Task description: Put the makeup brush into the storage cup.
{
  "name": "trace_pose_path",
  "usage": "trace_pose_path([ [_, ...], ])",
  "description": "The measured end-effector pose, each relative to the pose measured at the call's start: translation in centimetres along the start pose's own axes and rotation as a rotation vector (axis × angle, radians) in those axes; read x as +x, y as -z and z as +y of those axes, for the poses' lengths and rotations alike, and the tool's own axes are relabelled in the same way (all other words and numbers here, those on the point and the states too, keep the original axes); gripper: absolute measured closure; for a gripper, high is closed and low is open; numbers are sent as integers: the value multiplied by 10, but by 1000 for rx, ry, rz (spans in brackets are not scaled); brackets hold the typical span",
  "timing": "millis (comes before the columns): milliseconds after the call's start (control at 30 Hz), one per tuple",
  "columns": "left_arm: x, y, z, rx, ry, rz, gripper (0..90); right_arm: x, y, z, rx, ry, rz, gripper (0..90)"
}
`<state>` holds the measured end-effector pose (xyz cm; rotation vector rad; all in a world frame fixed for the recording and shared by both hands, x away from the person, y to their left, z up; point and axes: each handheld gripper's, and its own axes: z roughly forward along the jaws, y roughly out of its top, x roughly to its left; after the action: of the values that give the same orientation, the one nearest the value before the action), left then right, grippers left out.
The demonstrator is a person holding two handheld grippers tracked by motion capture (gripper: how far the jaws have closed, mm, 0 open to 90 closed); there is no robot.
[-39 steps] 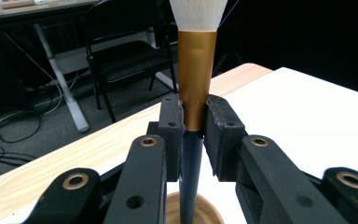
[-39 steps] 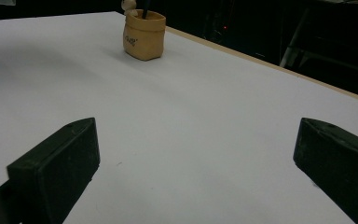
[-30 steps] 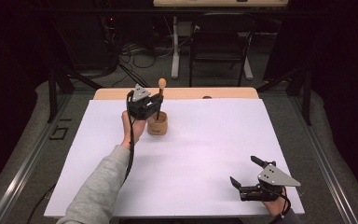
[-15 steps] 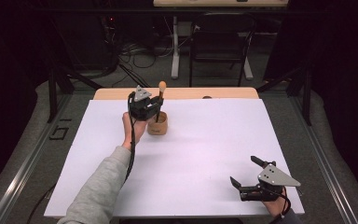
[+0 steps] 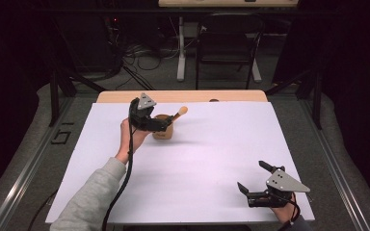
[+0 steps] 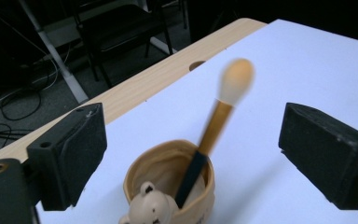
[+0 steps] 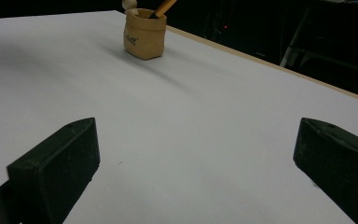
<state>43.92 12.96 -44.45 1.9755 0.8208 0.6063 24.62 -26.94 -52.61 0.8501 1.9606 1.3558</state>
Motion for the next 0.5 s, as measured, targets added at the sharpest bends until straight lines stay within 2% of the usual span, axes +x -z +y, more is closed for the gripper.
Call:
trace_pose_path([
  [267, -1, 23, -5, -3, 7, -3, 53, 0, 0, 0, 6, 1, 1, 0],
  [500, -2, 42, -12, 15, 3, -7, 43, 0, 0, 0, 8, -1, 3, 0],
])
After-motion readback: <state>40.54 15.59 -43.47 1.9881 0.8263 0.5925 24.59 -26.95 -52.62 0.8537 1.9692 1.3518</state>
